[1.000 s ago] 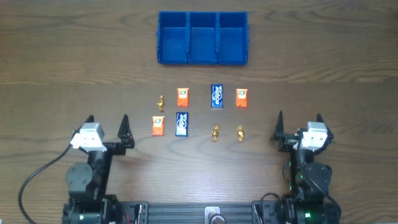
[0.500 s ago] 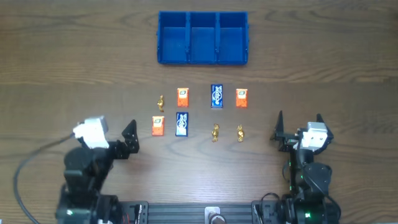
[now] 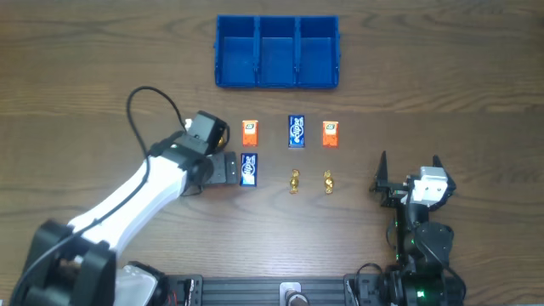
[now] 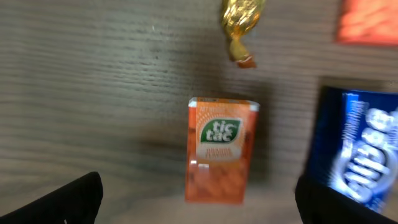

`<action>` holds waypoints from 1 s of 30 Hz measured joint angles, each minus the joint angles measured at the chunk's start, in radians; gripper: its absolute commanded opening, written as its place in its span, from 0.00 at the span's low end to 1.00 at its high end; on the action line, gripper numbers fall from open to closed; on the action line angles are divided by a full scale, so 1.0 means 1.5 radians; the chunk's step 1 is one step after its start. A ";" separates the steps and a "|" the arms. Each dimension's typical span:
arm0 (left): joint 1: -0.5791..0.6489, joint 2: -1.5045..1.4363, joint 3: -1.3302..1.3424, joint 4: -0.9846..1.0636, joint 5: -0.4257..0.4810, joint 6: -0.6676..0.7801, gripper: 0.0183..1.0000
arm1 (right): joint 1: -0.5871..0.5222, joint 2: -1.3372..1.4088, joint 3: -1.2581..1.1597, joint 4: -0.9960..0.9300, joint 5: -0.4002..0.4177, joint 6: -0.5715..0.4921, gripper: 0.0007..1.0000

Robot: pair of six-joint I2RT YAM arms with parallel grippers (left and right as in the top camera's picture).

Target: Sort Candies Into Trays

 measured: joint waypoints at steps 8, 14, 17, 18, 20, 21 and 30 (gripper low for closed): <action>-0.004 0.095 0.012 0.034 -0.003 -0.017 0.66 | 0.000 0.000 0.000 0.000 0.000 0.000 1.00; -0.005 0.103 0.019 0.040 -0.003 -0.025 0.26 | 0.000 0.000 0.000 0.000 0.000 0.000 1.00; -0.005 0.102 0.021 0.051 -0.001 -0.024 0.21 | 0.000 0.000 0.000 0.000 0.000 0.000 1.00; -0.005 0.102 0.023 0.051 0.001 -0.023 0.21 | 0.000 0.000 0.000 0.000 0.000 0.000 1.00; -0.005 0.096 0.035 0.029 0.007 -0.025 0.21 | 0.000 0.000 0.000 0.000 0.000 0.000 1.00; -0.005 0.089 0.048 0.011 0.008 -0.025 0.22 | 0.000 0.000 0.000 0.000 0.000 0.000 1.00; 0.007 0.142 0.599 -0.198 -0.071 -0.014 0.21 | 0.000 0.000 0.000 0.000 0.000 0.000 1.00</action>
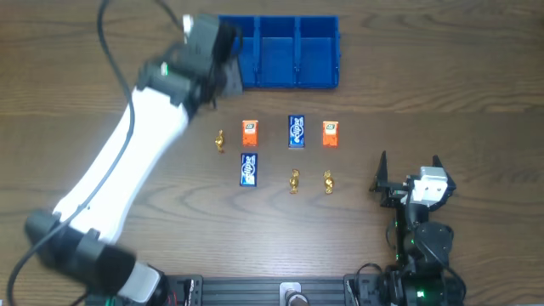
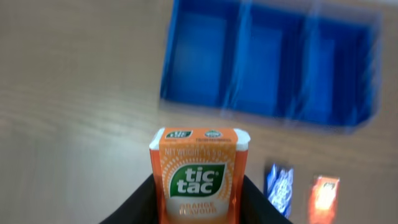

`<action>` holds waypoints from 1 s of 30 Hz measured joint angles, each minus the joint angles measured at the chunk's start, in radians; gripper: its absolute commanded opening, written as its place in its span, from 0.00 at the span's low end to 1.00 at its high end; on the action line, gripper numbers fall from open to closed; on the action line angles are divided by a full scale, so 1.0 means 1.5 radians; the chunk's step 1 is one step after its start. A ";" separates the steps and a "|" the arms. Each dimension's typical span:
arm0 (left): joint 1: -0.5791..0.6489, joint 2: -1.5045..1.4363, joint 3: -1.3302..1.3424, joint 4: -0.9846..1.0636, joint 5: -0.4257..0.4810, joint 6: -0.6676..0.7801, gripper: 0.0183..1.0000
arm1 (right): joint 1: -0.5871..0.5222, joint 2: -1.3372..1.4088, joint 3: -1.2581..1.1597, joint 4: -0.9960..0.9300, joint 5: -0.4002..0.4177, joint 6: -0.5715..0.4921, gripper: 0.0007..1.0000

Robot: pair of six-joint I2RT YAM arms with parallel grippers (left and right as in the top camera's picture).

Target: Sort Candies Into Trays

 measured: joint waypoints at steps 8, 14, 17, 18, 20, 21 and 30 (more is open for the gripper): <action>0.061 0.386 0.381 -0.029 0.016 0.050 0.22 | 0.000 0.000 0.000 0.000 0.000 0.000 1.00; 0.081 0.456 0.402 -0.027 0.036 0.068 0.69 | 0.000 0.000 0.000 0.000 0.000 0.000 1.00; 0.079 0.456 0.409 -0.004 0.041 0.081 0.81 | 0.000 0.000 0.000 0.000 0.000 0.000 1.00; 0.077 0.456 0.409 -0.003 0.043 0.083 0.85 | 0.000 0.000 0.000 0.000 0.000 0.000 1.00; 0.066 0.452 0.409 -0.024 0.043 0.083 0.90 | 0.000 0.000 0.000 0.000 0.000 0.000 1.00; 0.052 0.440 0.409 -0.052 0.042 0.084 0.91 | 0.000 0.000 0.000 0.000 0.000 0.000 1.00; -0.111 0.123 -0.093 0.054 0.011 -0.055 0.88 | 0.000 0.000 0.000 0.000 0.000 0.000 1.00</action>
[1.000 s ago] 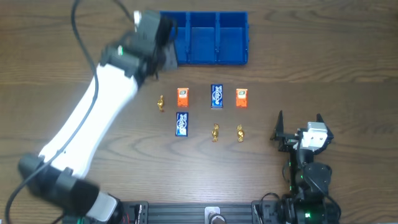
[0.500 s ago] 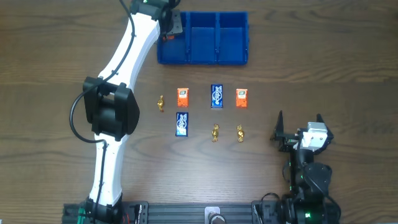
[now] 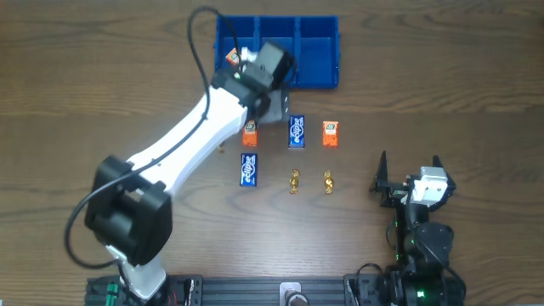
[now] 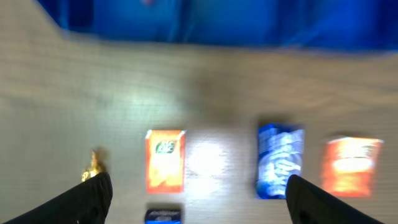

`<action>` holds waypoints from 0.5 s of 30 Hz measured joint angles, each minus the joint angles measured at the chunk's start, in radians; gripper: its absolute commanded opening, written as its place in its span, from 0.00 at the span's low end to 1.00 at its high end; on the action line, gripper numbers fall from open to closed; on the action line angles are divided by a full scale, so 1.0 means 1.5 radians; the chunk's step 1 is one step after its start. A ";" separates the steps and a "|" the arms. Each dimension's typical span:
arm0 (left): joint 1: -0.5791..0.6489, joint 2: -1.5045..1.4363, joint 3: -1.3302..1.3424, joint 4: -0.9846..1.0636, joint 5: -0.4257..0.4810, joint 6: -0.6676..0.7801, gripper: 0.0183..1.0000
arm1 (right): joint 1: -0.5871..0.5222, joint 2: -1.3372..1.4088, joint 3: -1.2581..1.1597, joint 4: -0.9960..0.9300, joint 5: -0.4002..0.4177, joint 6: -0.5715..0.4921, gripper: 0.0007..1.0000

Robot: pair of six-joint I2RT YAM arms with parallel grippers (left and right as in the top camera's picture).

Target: Sort Candies Into Trays

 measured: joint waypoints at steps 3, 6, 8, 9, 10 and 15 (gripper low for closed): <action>0.010 0.033 -0.127 0.063 0.016 -0.024 0.87 | 0.000 0.000 0.000 0.000 0.000 0.000 1.00; 0.014 0.033 -0.153 0.087 0.021 -0.025 0.85 | 0.000 0.000 0.000 0.000 0.000 0.000 1.00; 0.018 0.040 -0.153 0.110 0.032 -0.025 0.83 | 0.000 0.000 0.000 0.000 0.000 0.000 1.00; 0.024 0.053 -0.153 0.117 0.040 -0.023 0.82 | 0.000 0.000 0.000 0.000 0.000 0.000 1.00; 0.028 0.069 -0.153 0.120 0.042 -0.020 0.81 | 0.000 0.000 0.000 0.000 0.000 0.000 1.00; 0.036 0.088 -0.153 0.132 0.055 0.010 0.37 | 0.000 0.000 0.000 0.000 0.000 0.000 1.00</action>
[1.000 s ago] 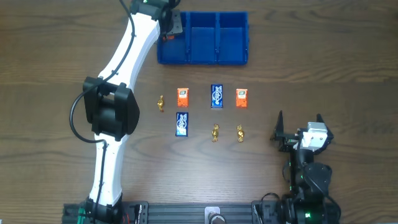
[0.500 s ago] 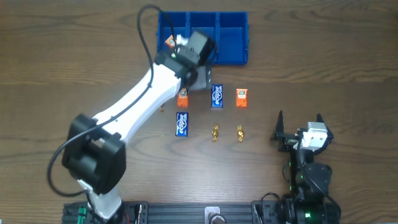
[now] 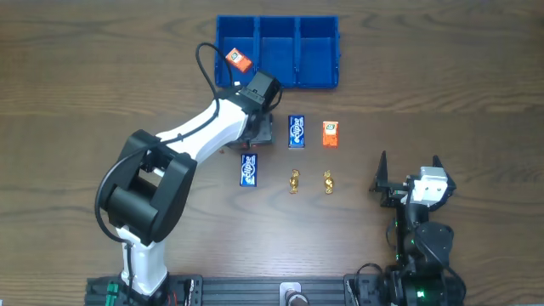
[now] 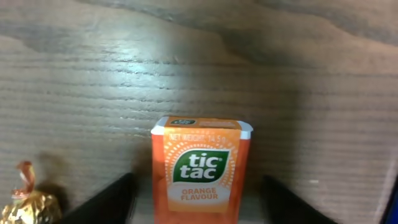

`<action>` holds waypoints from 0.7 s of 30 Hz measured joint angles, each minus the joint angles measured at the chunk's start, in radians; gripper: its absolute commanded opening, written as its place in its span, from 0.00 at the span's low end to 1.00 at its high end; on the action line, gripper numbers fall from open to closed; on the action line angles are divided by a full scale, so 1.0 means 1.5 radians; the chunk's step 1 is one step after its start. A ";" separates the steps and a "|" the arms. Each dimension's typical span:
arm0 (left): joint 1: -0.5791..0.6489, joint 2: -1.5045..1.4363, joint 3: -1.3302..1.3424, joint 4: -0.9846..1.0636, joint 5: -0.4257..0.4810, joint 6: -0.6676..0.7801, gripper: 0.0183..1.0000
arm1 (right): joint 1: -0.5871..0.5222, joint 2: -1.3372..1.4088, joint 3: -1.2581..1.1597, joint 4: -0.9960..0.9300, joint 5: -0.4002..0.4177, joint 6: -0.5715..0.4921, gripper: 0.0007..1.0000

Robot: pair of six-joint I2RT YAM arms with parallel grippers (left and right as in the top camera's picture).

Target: Sort Candies Into Trays

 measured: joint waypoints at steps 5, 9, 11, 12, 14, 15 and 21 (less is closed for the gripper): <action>0.001 0.000 0.000 0.000 0.002 0.010 0.23 | 0.000 0.000 0.000 0.000 0.000 0.000 1.00; 0.008 -0.013 0.000 0.005 0.015 0.010 0.23 | 0.000 0.000 0.000 0.000 0.000 0.000 1.00; 0.018 -0.069 0.005 -0.002 0.009 0.017 0.23 | 0.000 0.000 0.000 0.000 0.000 0.000 1.00; 0.025 -0.104 0.030 -0.021 0.001 0.022 0.23 | 0.000 0.000 0.000 0.000 0.000 0.000 1.00; 0.041 -0.141 0.139 -0.070 -0.023 0.035 0.24 | 0.000 0.000 0.000 0.000 0.000 0.000 1.00; 0.053 -0.144 0.218 -0.094 -0.037 0.044 0.24 | 0.000 0.000 0.000 0.000 -0.001 0.000 1.00; 0.126 0.020 0.547 -0.241 -0.062 0.088 0.25 | 0.000 0.000 0.000 0.000 0.000 0.000 1.00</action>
